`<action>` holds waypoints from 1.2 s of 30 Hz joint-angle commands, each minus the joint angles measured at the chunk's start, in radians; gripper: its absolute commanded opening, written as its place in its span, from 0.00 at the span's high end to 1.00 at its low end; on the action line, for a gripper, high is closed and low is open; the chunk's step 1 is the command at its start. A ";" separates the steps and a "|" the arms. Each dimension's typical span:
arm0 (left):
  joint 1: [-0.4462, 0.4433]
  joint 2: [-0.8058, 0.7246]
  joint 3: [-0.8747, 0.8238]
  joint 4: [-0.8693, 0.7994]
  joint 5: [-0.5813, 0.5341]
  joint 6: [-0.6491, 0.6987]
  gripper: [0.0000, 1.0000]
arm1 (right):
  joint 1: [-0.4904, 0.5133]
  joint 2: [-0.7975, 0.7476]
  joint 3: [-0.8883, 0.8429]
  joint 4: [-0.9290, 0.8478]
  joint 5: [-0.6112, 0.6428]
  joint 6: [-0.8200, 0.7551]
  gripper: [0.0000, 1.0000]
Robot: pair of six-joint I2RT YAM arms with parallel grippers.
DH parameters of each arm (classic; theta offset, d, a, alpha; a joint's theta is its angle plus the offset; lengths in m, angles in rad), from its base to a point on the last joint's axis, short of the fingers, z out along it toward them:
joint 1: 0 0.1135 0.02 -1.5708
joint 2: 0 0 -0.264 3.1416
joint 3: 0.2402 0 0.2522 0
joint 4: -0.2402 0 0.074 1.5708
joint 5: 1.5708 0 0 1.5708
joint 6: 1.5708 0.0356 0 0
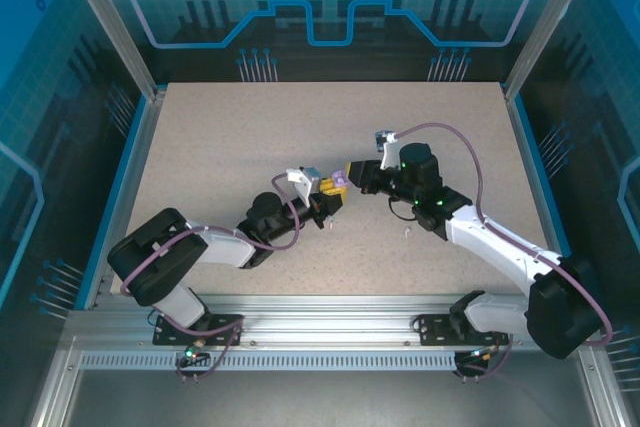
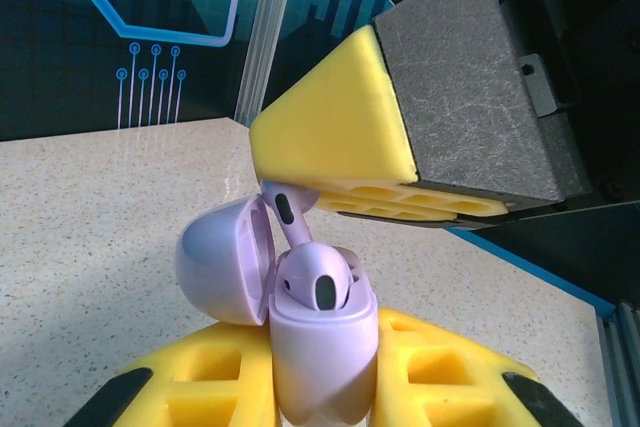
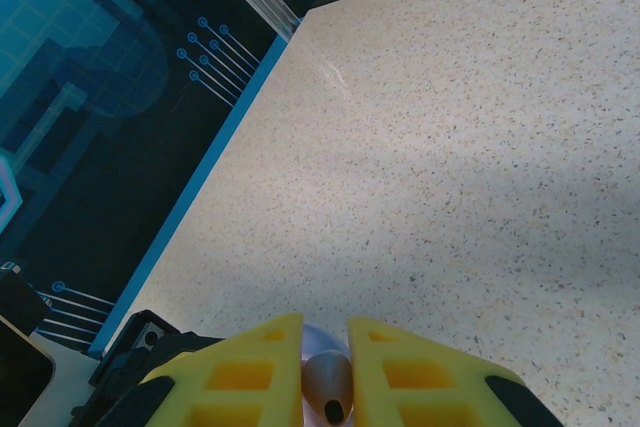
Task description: Insert the wireless bluetooth earbuds into the charging case
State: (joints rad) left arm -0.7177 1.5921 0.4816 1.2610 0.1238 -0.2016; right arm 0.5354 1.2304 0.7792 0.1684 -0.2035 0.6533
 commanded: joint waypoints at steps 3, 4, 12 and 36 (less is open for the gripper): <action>0.006 -0.017 0.072 0.139 -0.075 0.032 0.78 | 0.007 0.004 -0.046 -0.107 -0.072 -0.014 0.84; 0.007 -0.016 0.072 0.139 -0.075 0.032 0.78 | 0.008 0.003 -0.050 -0.106 -0.073 -0.015 0.84; 0.007 -0.014 0.077 0.139 -0.067 0.031 0.78 | 0.006 -0.018 -0.068 -0.102 -0.083 -0.034 0.84; 0.007 -0.011 0.094 0.138 -0.031 0.029 0.78 | -0.007 -0.029 -0.105 -0.075 -0.112 -0.070 0.84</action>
State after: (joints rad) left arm -0.7193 1.5982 0.4969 1.2301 0.1219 -0.1989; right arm 0.5201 1.1915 0.7231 0.2123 -0.2218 0.6075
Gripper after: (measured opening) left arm 0.220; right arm 0.160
